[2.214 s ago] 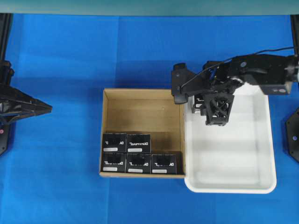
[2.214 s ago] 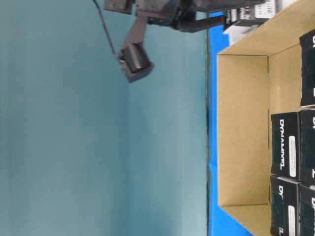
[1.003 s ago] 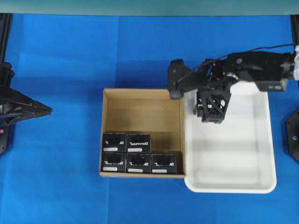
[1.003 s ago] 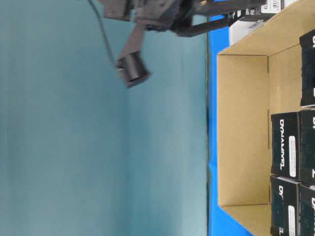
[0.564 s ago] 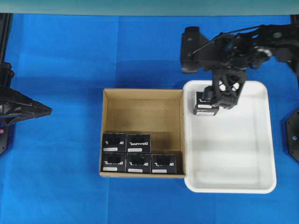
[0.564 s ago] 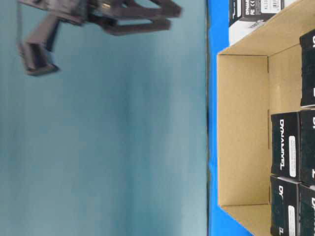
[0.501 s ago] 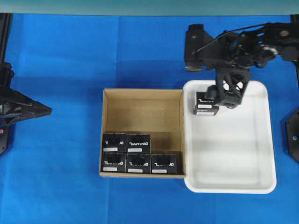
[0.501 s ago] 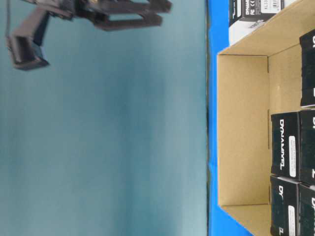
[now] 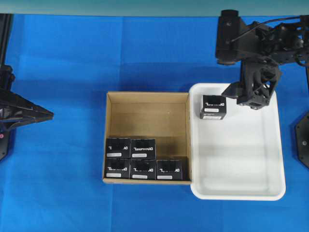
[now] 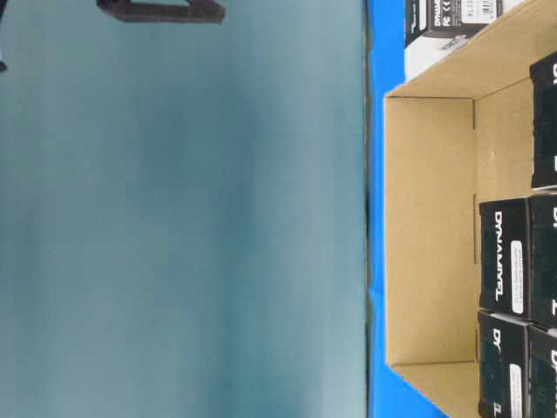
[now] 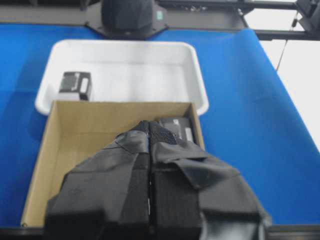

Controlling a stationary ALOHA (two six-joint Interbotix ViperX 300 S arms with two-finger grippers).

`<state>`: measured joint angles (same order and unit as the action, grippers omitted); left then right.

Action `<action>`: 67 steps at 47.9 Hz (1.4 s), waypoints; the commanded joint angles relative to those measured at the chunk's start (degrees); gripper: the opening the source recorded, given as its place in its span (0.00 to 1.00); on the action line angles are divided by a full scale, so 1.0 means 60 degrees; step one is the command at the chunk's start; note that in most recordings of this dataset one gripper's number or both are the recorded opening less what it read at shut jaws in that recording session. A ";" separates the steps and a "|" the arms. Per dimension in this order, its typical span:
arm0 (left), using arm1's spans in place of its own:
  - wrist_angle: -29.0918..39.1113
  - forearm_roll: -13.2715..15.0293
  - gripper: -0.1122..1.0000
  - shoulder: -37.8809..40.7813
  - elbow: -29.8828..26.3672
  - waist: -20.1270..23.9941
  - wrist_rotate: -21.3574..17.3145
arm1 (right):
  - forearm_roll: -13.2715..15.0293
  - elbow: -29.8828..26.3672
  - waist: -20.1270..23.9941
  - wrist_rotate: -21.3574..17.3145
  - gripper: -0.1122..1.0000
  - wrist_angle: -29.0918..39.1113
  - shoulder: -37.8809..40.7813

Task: Pick the box from inside the cardboard box.

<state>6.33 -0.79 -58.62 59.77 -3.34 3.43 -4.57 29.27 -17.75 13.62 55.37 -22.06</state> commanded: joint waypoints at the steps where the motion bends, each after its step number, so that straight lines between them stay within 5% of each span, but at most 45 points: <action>1: -0.0044 -0.0015 0.04 0.0029 -0.0293 -0.0015 0.0015 | -0.0029 0.0088 0.0000 -0.0015 0.95 -0.0381 -0.0278; 13: -0.0044 -0.0015 0.04 0.0000 -0.0308 -0.0015 0.0000 | -0.0220 0.0703 0.0015 -0.0190 0.95 -0.1318 -0.0981; 67: 0.0029 -0.0015 0.04 0.0000 -0.0176 0.0000 0.0029 | -0.0220 0.1143 0.0117 -0.0308 0.95 -0.0937 -0.1187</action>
